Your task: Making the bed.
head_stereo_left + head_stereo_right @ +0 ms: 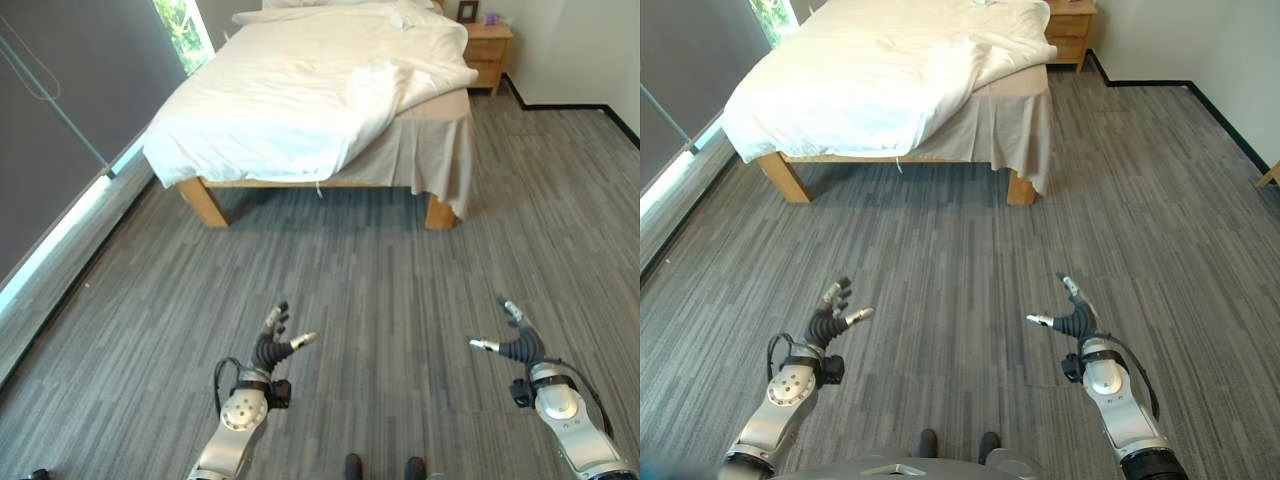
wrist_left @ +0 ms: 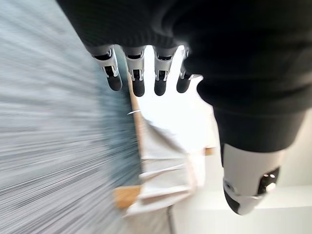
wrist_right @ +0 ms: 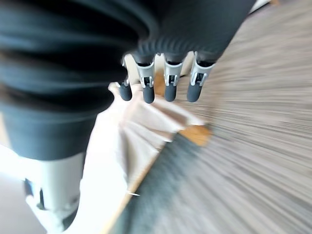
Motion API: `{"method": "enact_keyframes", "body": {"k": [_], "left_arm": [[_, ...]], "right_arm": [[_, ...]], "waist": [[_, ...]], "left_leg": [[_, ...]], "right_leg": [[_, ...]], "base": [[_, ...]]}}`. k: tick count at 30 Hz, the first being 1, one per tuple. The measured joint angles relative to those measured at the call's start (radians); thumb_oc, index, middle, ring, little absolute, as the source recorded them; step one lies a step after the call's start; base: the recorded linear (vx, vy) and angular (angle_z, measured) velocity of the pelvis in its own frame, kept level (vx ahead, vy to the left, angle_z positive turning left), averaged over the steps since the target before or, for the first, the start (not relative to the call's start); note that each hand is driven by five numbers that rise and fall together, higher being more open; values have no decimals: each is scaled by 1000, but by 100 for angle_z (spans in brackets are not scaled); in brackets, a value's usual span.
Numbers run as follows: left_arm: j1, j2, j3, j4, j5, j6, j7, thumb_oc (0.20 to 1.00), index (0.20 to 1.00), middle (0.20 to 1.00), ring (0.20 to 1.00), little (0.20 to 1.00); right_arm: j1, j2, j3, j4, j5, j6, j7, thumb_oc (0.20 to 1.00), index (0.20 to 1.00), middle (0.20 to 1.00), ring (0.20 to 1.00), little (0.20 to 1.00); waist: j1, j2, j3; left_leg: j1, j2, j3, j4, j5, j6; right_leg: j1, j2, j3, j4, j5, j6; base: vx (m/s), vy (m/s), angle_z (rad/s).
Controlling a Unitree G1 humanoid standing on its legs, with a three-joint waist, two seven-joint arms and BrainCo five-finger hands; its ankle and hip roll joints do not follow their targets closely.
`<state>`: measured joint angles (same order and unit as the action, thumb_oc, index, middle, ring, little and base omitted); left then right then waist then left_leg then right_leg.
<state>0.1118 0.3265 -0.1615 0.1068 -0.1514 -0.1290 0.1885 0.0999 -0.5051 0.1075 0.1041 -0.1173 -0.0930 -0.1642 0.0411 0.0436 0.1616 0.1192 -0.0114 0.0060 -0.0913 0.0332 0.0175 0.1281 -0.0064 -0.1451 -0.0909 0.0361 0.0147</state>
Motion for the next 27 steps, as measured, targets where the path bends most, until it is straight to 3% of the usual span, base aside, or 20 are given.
{"method": "enact_keyframes", "body": {"k": [14,16,17,18,20,21,22,26,27], "left_arm": [[-3,1,-3,-77,-43,-24,1,1000,1000,1000,1000,1000],[-3,21,0,-126,-44,-37,-3,1000,1000,1000,1000,1000],[-18,28,-1,-129,-48,-38,-4,1000,1000,1000,1000,1000],[-58,27,-10,-130,-74,-39,-5,1000,1000,1000,1000,1000],[-48,27,-25,-123,-83,-39,-1,1000,1000,1000,1000,1000],[-53,22,-27,-121,-83,-40,0,1000,1000,1000,1000,1000],[-51,15,-29,-121,-101,-43,0,1000,1000,1000,1000,1000],[-61,-5,-30,-96,-119,-43,-1,1000,1000,1000,1000,1000],[-70,-13,-29,-85,-119,-44,-2,1000,1000,1000,1000,1000]], "right_arm": [[8,0,-14,-73,-39,-18,2,1000,1000,1000,1000,1000],[26,7,-16,-92,-35,-22,5,1000,1000,1000,1000,1000],[31,13,-19,-92,-33,-26,5,1000,1000,1000,1000,1000],[29,8,-35,-94,-32,-31,5,1000,1000,1000,1000,1000],[46,16,-31,-98,-31,-34,1,1000,1000,1000,1000,1000],[42,18,-30,-97,-30,-32,0,1000,1000,1000,1000,1000],[29,18,-25,-98,-26,-31,1,1000,1000,1000,1000,1000],[12,17,-14,-91,50,-30,12,1000,1000,1000,1000,1000],[9,17,-12,-83,53,-30,15,1000,1000,1000,1000,1000]], "waist": [[-3,-4,22],[9,-28,59],[19,-48,90],[29,-72,157],[40,-73,158],[45,-69,160],[50,-69,167],[51,-22,160],[52,-15,157]], "left_leg": [[-19,6,-20,2,-7,-17],[-80,2,-4,126,-32,-57],[-160,-9,-5,292,-50,-86],[-314,-19,-10,608,-34,-126],[-421,8,-25,707,-36,-139],[-428,26,-17,659,-33,-134],[-423,39,-3,521,-30,-130],[-376,75,46,118,-1,-102],[-382,77,51,47,12,-117]], "right_leg": [[-12,11,-8,-8,-8,6],[-35,4,18,13,-24,-15],[-48,-2,26,42,-32,-46],[-48,-24,30,83,-39,-65],[-31,-7,42,73,-46,-83],[-40,-7,52,85,-53,-86],[-53,-3,80,95,-56,-83],[-53,24,132,74,-58,-81],[-49,29,145,59,-61,-77]], "base": [[14,-48,3],[-68,-201,-14],[24,-220,-15],[181,-98,-22],[229,-33,-25],[490,135,-46],[606,160,-68],[334,90,-41],[708,222,-33]]}}
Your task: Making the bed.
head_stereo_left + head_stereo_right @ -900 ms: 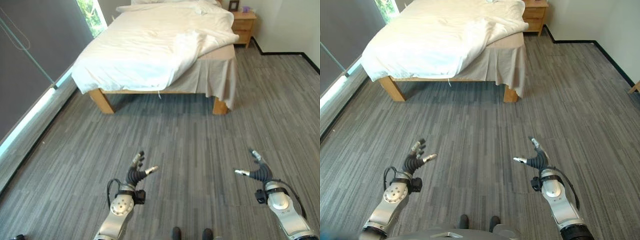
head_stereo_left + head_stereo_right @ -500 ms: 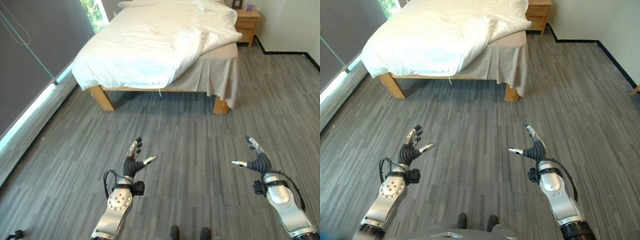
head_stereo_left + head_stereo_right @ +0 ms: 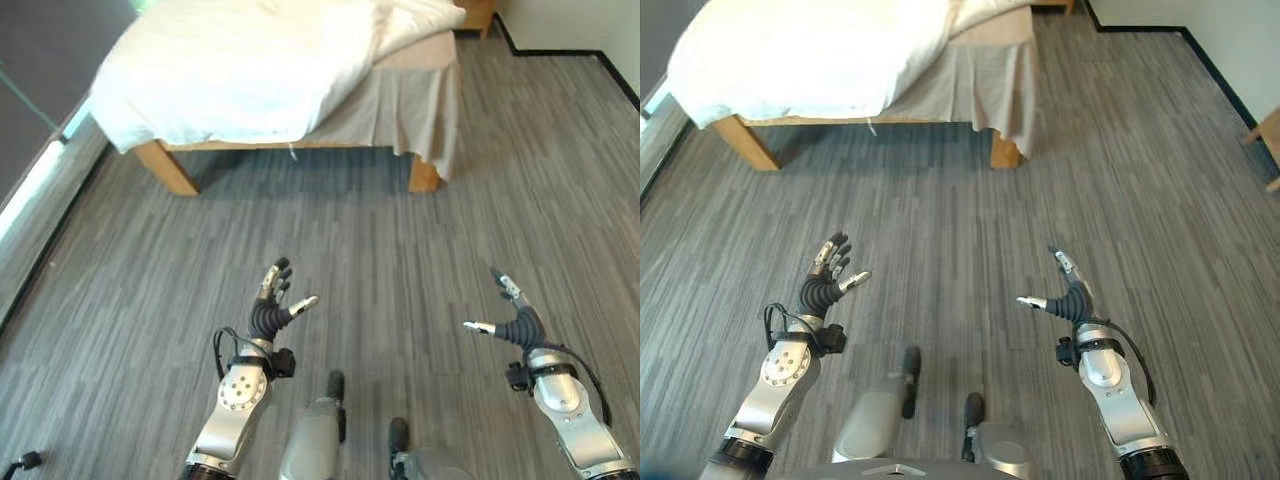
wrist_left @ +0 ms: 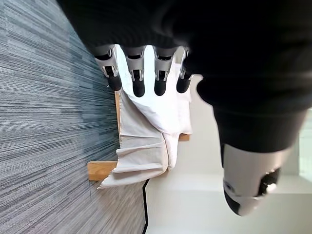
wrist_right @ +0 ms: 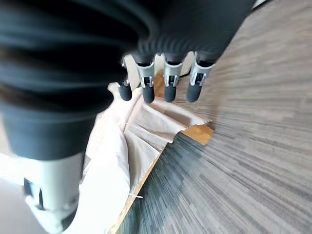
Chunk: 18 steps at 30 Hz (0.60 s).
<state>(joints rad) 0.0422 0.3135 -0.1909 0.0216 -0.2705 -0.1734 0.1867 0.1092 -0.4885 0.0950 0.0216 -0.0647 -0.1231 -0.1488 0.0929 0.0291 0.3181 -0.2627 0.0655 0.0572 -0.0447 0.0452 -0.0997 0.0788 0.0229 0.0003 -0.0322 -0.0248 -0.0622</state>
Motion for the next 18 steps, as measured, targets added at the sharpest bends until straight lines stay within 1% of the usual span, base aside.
{"method": "enact_keyframes", "body": {"k": [1,2,3,4,5,6,7,8,9,10,11,12,13,14,15,16,17,18], "left_arm": [[-9,-6,2,12,0,-1,0,1000,1000,1000,1000,1000],[-9,-8,1,15,0,-1,-1,1000,1000,1000,1000,1000],[4,-10,3,12,0,-2,-7,1000,1000,1000,1000,1000],[25,-15,0,10,0,-2,-12,1000,1000,1000,1000,1000],[39,-20,-1,4,0,-3,-15,1000,1000,1000,1000,1000],[46,-17,1,-4,0,-2,-16,1000,1000,1000,1000,1000],[53,-7,0,-22,1,-2,-17,1000,1000,1000,1000,1000],[49,14,-2,-40,1,-5,-21,1000,1000,1000,1000,1000],[36,22,-8,-39,0,-4,-24,1000,1000,1000,1000,1000],[17,27,-13,-38,0,-3,-29,1000,1000,1000,1000,1000],[-4,29,-17,-38,0,-3,-36,1000,1000,1000,1000,1000],[-8,45,-34,-40,0,-3,-37,1000,1000,1000,1000,1000],[-11,52,-42,-49,0,-5,-39,1000,1000,1000,1000,1000],[-9,56,-37,-47,-1,-4,-39,1000,1000,1000,1000,1000],[-7,58,-37,-53,-1,-7,-38,1000,1000,1000,1000,1000],[-6,49,-43,-48,-1,-8,-39,1000,1000,1000,1000,1000],[-6,50,-36,-38,-3,-7,-37,1000,1000,1000,1000,1000],[-8,49,-36,-31,-5,-8,-39,1000,1000,1000,1000,1000]], "right_arm": [[-17,0,2,18,0,1,4,1000,1000,1000,1000,1000],[-19,1,2,20,0,3,6,1000,1000,1000,1000,1000],[-19,7,2,27,0,2,14,1000,1000,1000,1000,1000],[2,0,3,13,1,3,21,1000,1000,1000,1000,1000],[28,-7,-2,-7,0,2,26,1000,1000,1000,1000,1000],[40,3,17,-9,0,7,27,1000,1000,1000,1000,1000],[45,1,33,-19,0,7,32,1000,1000,1000,1000,1000],[40,8,64,-16,-2,1,41,1000,1000,1000,1000,1000],[46,16,78,-17,-2,2,47,1000,1000,1000,1000,1000],[45,30,96,-22,-4,6,56,1000,1000,1000,1000,1000],[41,43,96,-26,-5,6,63,1000,1000,1000,1000,1000],[28,52,104,-33,-5,8,70,1000,1000,1000,1000,1000],[19,63,107,-45,-9,6,70,1000,1000,1000,1000,1000],[12,74,110,-51,-12,8,69,1000,1000,1000,1000,1000],[11,72,105,-56,-13,5,70,1000,1000,1000,1000,1000],[9,73,99,-54,-12,8,68,1000,1000,1000,1000,1000],[0,76,96,-45,-12,10,69,1000,1000,1000,1000,1000],[-1,74,94,-45,-12,10,68,1000,1000,1000,1000,1000]], "waist": [[8,12,-1],[13,15,-1],[29,19,-6],[47,39,-34],[45,41,-47],[60,31,-56],[66,21,-58],[68,-9,-55],[57,-32,-59],[44,-53,-58],[43,-65,-57],[30,-73,-55],[0,-65,-55],[-13,-61,-58],[-13,-62,-58],[-20,-60,-54],[-38,-44,-47],[-64,-34,-41]], "left_leg": [[-6,0,4,-55,2,-1],[-4,1,14,-50,3,3],[7,6,17,-25,7,17],[26,13,13,-10,-7,-1],[37,13,10,-9,27,4],[57,-8,52,4,51,33],[65,-14,84,5,69,59],[79,-43,101,19,82,99],[99,-69,102,16,70,142],[141,-95,92,6,60,164],[171,-105,91,1,46,183],[218,-110,85,-12,43,199],[246,-108,41,-6,1,224],[269,-105,26,-5,-18,232],[291,-104,22,-10,-28,229],[316,-106,-11,-14,-45,224],[327,-85,-32,-13,-42,218],[342,-72,-60,-22,-38,209]], "right_leg": [[5,-1,21,-3,-8,9],[15,-2,31,-10,-18,18],[33,-8,67,0,-40,31],[44,-8,81,0,-58,50],[67,-13,101,-12,-82,63],[70,-56,112,16,-128,87],[68,-78,108,33,-142,110],[47,-116,96,162,-180,170],[36,-134,82,246,-202,208],[-18,-158,64,442,-211,262],[-62,-164,63,574,-181,280],[-132,-171,60,760,-125,298],[-194,-180,9,852,-130,284],[-233,-198,-36,850,-136,276],[-257,-228,-84,803,-150,253],[-278,-222,-106,722,-157,248],[-275,-187,-104,600,-166,236],[-283,-161,-110,470,-148,226]], "base": [[535,180,-29],[523,179,-58],[386,124,-71],[388,126,-74],[685,237,-73],[456,148,-64],[639,226,-73],[332,118,-37],[391,214,-2],[203,134,22],[542,281,28],[551,182,31],[655,181,57],[726,45,50],[737,-29,42],[629,-29,39],[590,-88,75],[609,-71,109]]}}
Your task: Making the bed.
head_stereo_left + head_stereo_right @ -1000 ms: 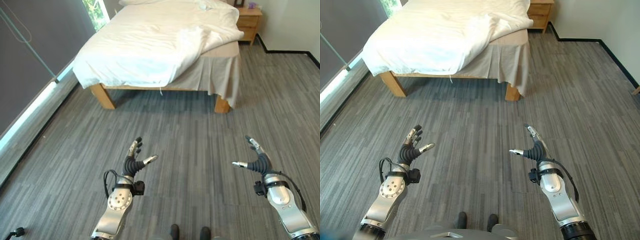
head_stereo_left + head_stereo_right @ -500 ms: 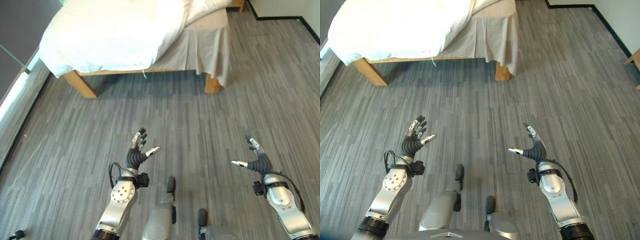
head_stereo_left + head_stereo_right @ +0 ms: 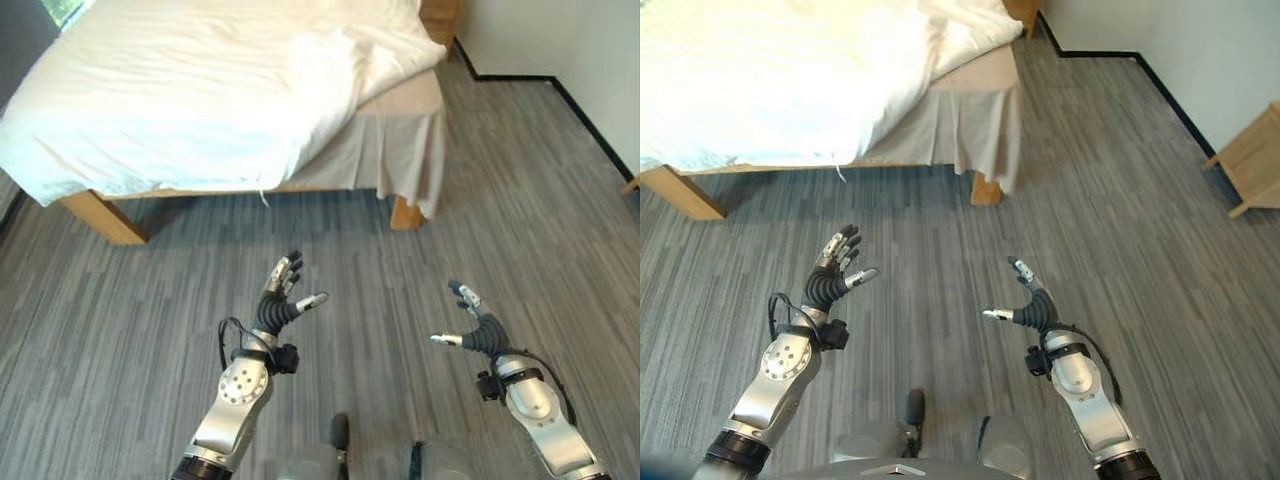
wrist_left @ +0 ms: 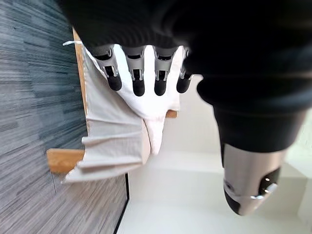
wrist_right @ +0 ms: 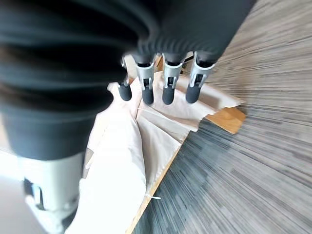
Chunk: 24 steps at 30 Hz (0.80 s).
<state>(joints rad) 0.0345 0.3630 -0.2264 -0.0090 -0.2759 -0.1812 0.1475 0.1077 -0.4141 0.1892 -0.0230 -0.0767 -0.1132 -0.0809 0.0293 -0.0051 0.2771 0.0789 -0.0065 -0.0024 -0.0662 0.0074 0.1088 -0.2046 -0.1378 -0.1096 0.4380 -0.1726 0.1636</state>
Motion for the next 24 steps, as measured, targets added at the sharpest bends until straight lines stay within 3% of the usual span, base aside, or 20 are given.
{"method": "enact_keyframes", "body": {"k": [1,4,6,8,9,10,11,12,13,14,15,17,19,20,21,24], "left_arm": [[-12,-3,-2,26,0,-1,-6,1000,1000,1000,1000,1000],[-19,-13,1,85,0,1,-8,1000,1000,1000,1000,1000],[-7,-24,-1,98,0,2,-12,1000,1000,1000,1000,1000],[9,-36,-5,95,0,1,-25,1000,1000,1000,1000,1000],[10,-55,-6,96,0,3,-26,1000,1000,1000,1000,1000],[12,-69,-8,92,1,3,-28,1000,1000,1000,1000,1000],[8,-68,-15,91,1,2,-38,1000,1000,1000,1000,1000],[9,-69,-17,92,0,3,-38,1000,1000,1000,1000,1000],[14,-71,-8,91,-8,4,-39,1000,1000,1000,1000,1000],[22,-67,-3,90,-25,5,-39,1000,1000,1000,1000,1000],[23,-65,-3,91,-36,7,-39,1000,1000,1000,1000,1000],[26,-58,-3,85,-36,6,-42,1000,1000,1000,1000,1000],[4,-54,-1,74,-37,6,-42,1000,1000,1000,1000,1000],[11,-51,0,70,-37,5,-42,1000,1000,1000,1000,1000],[10,-51,-3,64,-36,7,-44,1000,1000,1000,1000,1000],[8,-52,-1,62,-36,9,-45,1000,1000,1000,1000,1000]], "right_arm": [[8,-4,-7,1,0,0,-1,1000,1000,1000,1000,1000],[0,8,-29,25,0,3,-2,1000,1000,1000,1000,1000],[18,8,-35,35,-1,5,-2,1000,1000,1000,1000,1000],[70,9,-39,36,-1,11,-1,1000,1000,1000,1000,1000],[79,3,-49,49,-2,13,0,1000,1000,1000,1000,1000],[63,6,-63,75,-2,18,1,1000,1000,1000,1000,1000],[55,1,-67,94,-2,24,1,1000,1000,1000,1000,1000],[47,-2,-76,105,-3,23,1,1000,1000,1000,1000,1000],[22,-9,-82,114,-4,25,0,1000,1000,1000,1000,1000],[5,-19,-81,115,-5,19,-4,1000,1000,1000,1000,1000],[-6,-32,-84,117,-5,19,-9,1000,1000,1000,1000,1000],[-14,-35,-91,110,-4,19,-27,1000,1000,1000,1000,1000],[-24,-40,-93,110,-4,26,-43,1000,1000,1000,1000,1000],[-31,-37,-89,108,-5,28,-45,1000,1000,1000,1000,1000],[-37,-38,-87,107,-5,27,-49,1000,1000,1000,1000,1000],[-50,-40,-64,118,-35,45,-53,1000,1000,1000,1000,1000]], "waist": [[-18,-3,2],[-53,-24,-2],[-59,-22,-3],[-61,-38,-30],[-64,-12,-45],[-80,19,-50],[-89,20,-54],[-84,20,-54],[-73,16,-53],[-58,21,-54],[-47,9,-43],[-28,-11,-37],[-19,-38,-16],[-8,-44,-13],[2,-51,-4],[29,-12,4]], "left_leg": [[15,-4,-56,-3,-36,4],[56,-15,-121,0,-87,-7],[108,-11,-166,-1,-139,-23],[180,6,-219,-16,-188,-49],[199,50,-241,-14,-217,-78],[197,95,-248,22,-235,-105],[178,106,-200,104,-223,-152],[144,110,-162,217,-230,-164],[62,110,-121,417,-225,-193],[19,104,-118,553,-168,-219],[-50,108,-111,734,-108,-236],[-159,101,-77,903,-102,-231],[-247,115,19,866,-103,-232],[-254,114,46,789,-108,-239],[-281,122,89,656,-106,-235],[-280,108,213,195,-28,-170]], "right_leg": [[-34,15,-1,-136,38,5],[-75,4,-40,-500,202,18],[-94,-10,-44,-517,218,14],[-62,-21,-50,-448,201,17],[-53,5,-48,-419,277,-9],[-51,38,-59,-380,277,-9],[-34,60,-60,-359,313,-68],[-12,76,-63,-366,302,-107],[20,90,-61,-367,307,-163],[41,118,-50,-367,265,-181],[80,130,-26,-377,262,-204],[148,131,-2,-412,242,-235],[213,130,12,-457,233,-237],[229,134,25,-470,224,-228],[247,146,34,-496,211,-207],[311,184,33,-537,184,-195]], "base": [[841,-92,112],[632,-92,81],[630,-178,69],[666,-219,87],[549,-177,92],[431,-173,93],[431,-198,71],[408,-227,22],[370,-253,-30],[387,-270,-62],[475,-245,-62],[433,-92,-42],[350,85,-25],[300,124,-31],[342,144,-40],[468,157,-16]]}}
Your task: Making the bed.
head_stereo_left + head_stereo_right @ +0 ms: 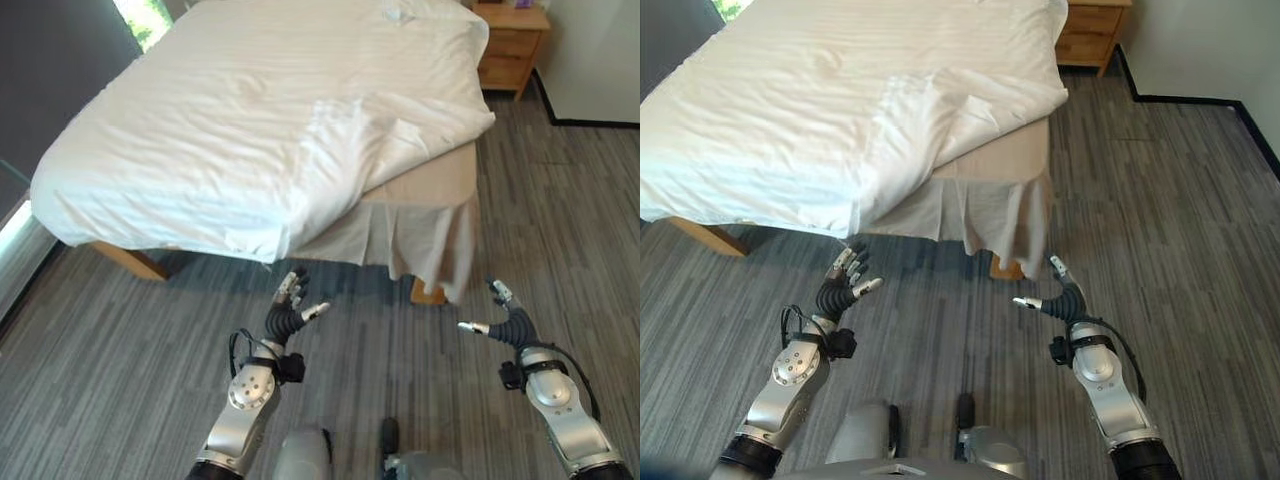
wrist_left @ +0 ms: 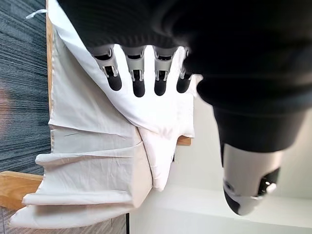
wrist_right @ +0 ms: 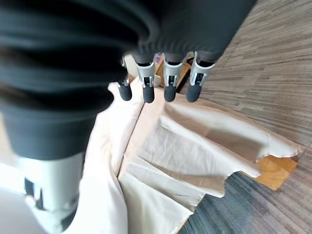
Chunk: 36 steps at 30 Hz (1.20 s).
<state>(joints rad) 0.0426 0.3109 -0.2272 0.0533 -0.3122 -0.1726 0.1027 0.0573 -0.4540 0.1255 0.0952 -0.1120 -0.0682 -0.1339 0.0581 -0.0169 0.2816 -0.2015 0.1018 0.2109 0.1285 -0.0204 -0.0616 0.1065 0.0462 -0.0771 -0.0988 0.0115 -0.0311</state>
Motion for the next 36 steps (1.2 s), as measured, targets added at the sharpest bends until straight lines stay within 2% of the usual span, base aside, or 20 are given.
{"method": "enact_keyframes", "body": {"k": [3,5,6,7,9,10,11,13,16,17,18,19,20,22,23,25,26,28,34,36], "left_arm": [[3,0,3,0,0,0,6,1000,1000,1000,1000,1000],[26,-3,4,-25,0,0,9,1000,1000,1000,1000,1000],[37,-4,3,-34,0,1,11,1000,1000,1000,1000,1000],[50,-9,2,-41,0,2,14,1000,1000,1000,1000,1000],[53,-8,-5,-52,2,3,26,1000,1000,1000,1000,1000],[36,-2,-11,-50,3,6,34,1000,1000,1000,1000,1000],[23,7,-21,-52,4,8,42,1000,1000,1000,1000,1000],[19,18,-12,-64,4,7,47,1000,1000,1000,1000,1000],[7,39,6,-76,4,7,45,1000,1000,1000,1000,1000],[4,40,6,-74,4,7,45,1000,1000,1000,1000,1000],[2,38,9,-66,3,7,43,1000,1000,1000,1000,1000],[-4,38,8,-54,3,7,40,1000,1000,1000,1000,1000],[0,44,7,-30,2,7,39,1000,1000,1000,1000,1000],[20,71,8,-18,3,8,27,1000,1000,1000,1000,1000],[49,66,10,-10,3,8,20,1000,1000,1000,1000,1000],[88,63,0,-10,3,8,8,1000,1000,1000,1000,1000],[119,51,2,-4,2,8,-6,1000,1000,1000,1000,1000],[130,43,-2,-3,1,7,-22,1000,1000,1000,1000,1000],[137,45,-3,20,-50,-3,-27,1000,1000,1000,1000,1000],[136,51,-5,34,-80,-11,-19,1000,1000,1000,1000,1000]], "right_arm": [[2,0,-8,-8,-47,5,-31,1000,1000,1000,1000,1000],[18,-2,-40,-46,-92,13,-58,1000,1000,1000,1000,1000],[26,-3,-83,-63,-141,16,-92,1000,1000,1000,1000,1000],[27,-8,-115,-71,-170,28,-121,1000,1000,1000,1000,1000],[26,-12,-162,-91,-207,46,-160,1000,1000,1000,1000,1000],[25,-17,-192,-111,-236,53,-195,1000,1000,1000,1000,1000],[28,-20,-224,-136,-244,60,-222,1000,1000,1000,1000,1000],[-6,-38,-268,-177,-245,78,-267,1000,1000,1000,1000,1000],[-94,-85,-309,-216,-283,84,-340,1000,1000,1000,1000,1000],[-97,-95,-313,-220,-284,84,-342,1000,1000,1000,1000,1000],[-108,-126,-315,-217,-298,87,-350,1000,1000,1000,1000,1000],[-113,-139,-315,-211,-315,89,-352,1000,1000,1000,1000,1000],[-138,-160,-312,-192,-323,92,-353,1000,1000,1000,1000,1000],[-172,-164,-312,-147,-324,94,-362,1000,1000,1000,1000,1000],[-199,-169,-307,-98,-325,104,-364,1000,1000,1000,1000,1000],[-223,-194,-286,-47,-325,118,-367,1000,1000,1000,1000,1000],[-318,-244,-213,100,-320,128,-383,1000,1000,1000,1000,1000],[-414,-308,-144,277,-316,142,-385,1000,1000,1000,1000,1000],[-677,-347,51,686,-187,152,-377,1000,1000,1000,1000,1000],[-725,-350,84,757,-175,143,-379,1000,1000,1000,1000,1000]], "waist": [[13,16,2],[11,19,-7],[11,28,-11],[0,46,-20],[-9,41,-19],[-28,44,-12],[-54,42,-12],[-49,43,-12],[-41,47,-11],[-40,46,-12],[-25,45,-11],[-28,42,-11],[-19,30,-15],[2,-21,-25],[28,-30,-28],[35,-10,-50],[34,0,-60],[54,6,-68],[103,9,-90],[147,11,-91]], "left_leg": [[-2,-3,159,-114,73,21],[40,-26,161,-146,92,49],[78,-38,173,-123,86,62],[110,-36,159,-165,141,130],[173,-54,147,-221,152,159],[188,-62,87,-222,136,177],[197,-75,41,-222,136,176],[224,-89,0,-222,107,177],[222,-94,-80,-221,101,167],[222,-94,-91,-221,101,167],[222,-95,-172,-221,92,155],[222,-95,-196,-221,92,154],[223,-100,-233,-221,92,151],[242,-127,-261,-222,78,105],[263,-115,-271,-223,63,71],[267,-75,-229,-222,52,53],[259,-37,-199,-223,49,34],[258,-15,-198,-226,44,29],[203,-13,-249,-221,70,-13],[161,-19,-255,-221,82,-14]], "right_leg": [[60,19,-20,0,-50,1],[107,20,-32,0,-95,17],[133,15,-41,26,-129,49],[120,16,-72,101,-169,89],[46,-12,-111,332,-221,162],[-57,-39,-136,567,-234,169],[-104,-72,-147,686,-241,173],[-186,-160,-138,755,-262,185],[-240,-263,-123,510,-236,202],[-229,-268,-114,438,-222,207],[-212,-254,-48,282,-170,210],[-199,-243,-15,208,-129,208],[-180,-235,29,83,-44,202],[-148,-255,43,4,56,195],[-126,-253,30,9,138,195],[-118,-223,17,-2,130,180],[-106,-195,-16,-2,124,174],[-101,-177,-30,-2,116,164],[-131,-176,-84,-2,113,159],[-170,-184,-92,-3,121,157]], "base": [[533,150,17],[312,145,26],[243,131,28],[227,114,40],[263,138,45],[260,64,89],[153,-65,123],[216,-127,75],[272,-172,82],[281,-136,111],[210,-87,113],[310,-143,145],[216,-136,127],[177,-121,91],[229,-116,34],[196,-91,22],[124,-76,21],[129,-79,15],[26,-39,25],[-86,-15,21]]}}
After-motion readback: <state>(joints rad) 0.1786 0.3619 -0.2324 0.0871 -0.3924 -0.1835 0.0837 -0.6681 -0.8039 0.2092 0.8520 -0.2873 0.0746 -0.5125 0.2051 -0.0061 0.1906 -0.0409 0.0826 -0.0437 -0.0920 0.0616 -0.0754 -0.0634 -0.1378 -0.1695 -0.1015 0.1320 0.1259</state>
